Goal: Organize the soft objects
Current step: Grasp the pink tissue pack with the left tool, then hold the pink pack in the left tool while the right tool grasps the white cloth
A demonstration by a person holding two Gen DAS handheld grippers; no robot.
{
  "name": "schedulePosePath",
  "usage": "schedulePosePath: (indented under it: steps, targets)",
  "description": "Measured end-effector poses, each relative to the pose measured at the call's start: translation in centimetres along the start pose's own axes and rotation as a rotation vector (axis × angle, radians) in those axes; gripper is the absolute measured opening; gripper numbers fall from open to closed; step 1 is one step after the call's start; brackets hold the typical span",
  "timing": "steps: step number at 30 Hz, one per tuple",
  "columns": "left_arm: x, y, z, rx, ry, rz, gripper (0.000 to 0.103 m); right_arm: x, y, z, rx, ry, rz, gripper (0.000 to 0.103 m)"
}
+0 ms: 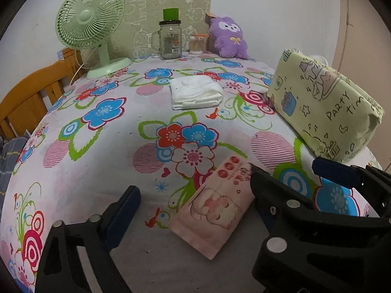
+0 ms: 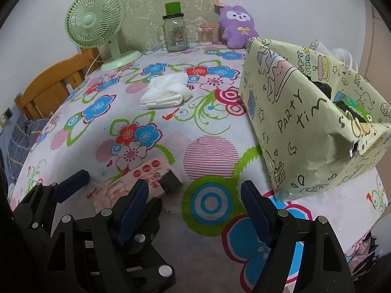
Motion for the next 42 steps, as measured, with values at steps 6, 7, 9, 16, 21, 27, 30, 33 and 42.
schedulePosePath:
  steps: [6,7,9,16,21,27,30,33,42]
  targets:
    - [-0.3,0.4,-0.1,0.004,0.002,-0.003,0.065,-0.3,0.3,-0.3,0.021,0.001,-0.003,0.081]
    - [-0.2,0.5,-0.1,0.005,0.001,0.001,0.057,-0.4,0.3,-0.3,0.016,-0.001,-0.006,0.081]
    - [-0.3,0.7,-0.1,0.002,0.007,0.003,0.045,-0.6,0.3,-0.2,0.014,-0.001,-0.009,0.081]
    - [-1.4,0.9,0.1,-0.021,0.056,0.010,0.040,-2.0,0.4,-0.6,0.017,0.024,-0.020,0.081]
    - [-2.9,0.9,-0.1,-0.034,0.091,-0.013,0.040,-3.2,0.0,-1.1,0.006,0.034,-0.046,0.081]
    - [-4.8,1.1,-1.4,-0.024,0.122,-0.060,0.040,-4.9,-0.5,-2.7,0.008,0.044,-0.088,0.081]
    - [-5.6,1.1,-2.2,-0.021,0.132,-0.082,0.040,-5.6,-0.8,-3.7,0.009,0.047,-0.104,0.081]
    - [-6.4,1.0,-2.9,-0.020,0.138,-0.098,0.040,-6.3,-1.1,-4.7,0.012,0.052,-0.115,0.081]
    - [-8.3,0.0,-5.3,-0.008,0.138,-0.142,0.040,-7.4,-2.6,-7.5,0.032,0.037,-0.113,0.088]
Point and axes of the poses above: each gripper's, at about its wrist camera, not at the fingertips, and y roughly against the way its jaws point, x to its right, z to its underside, the point moved 8 cm from there along -y, roughly the way its jaws point, and after that the axes turned 11 degrees about -y, right-handed, at the moved point
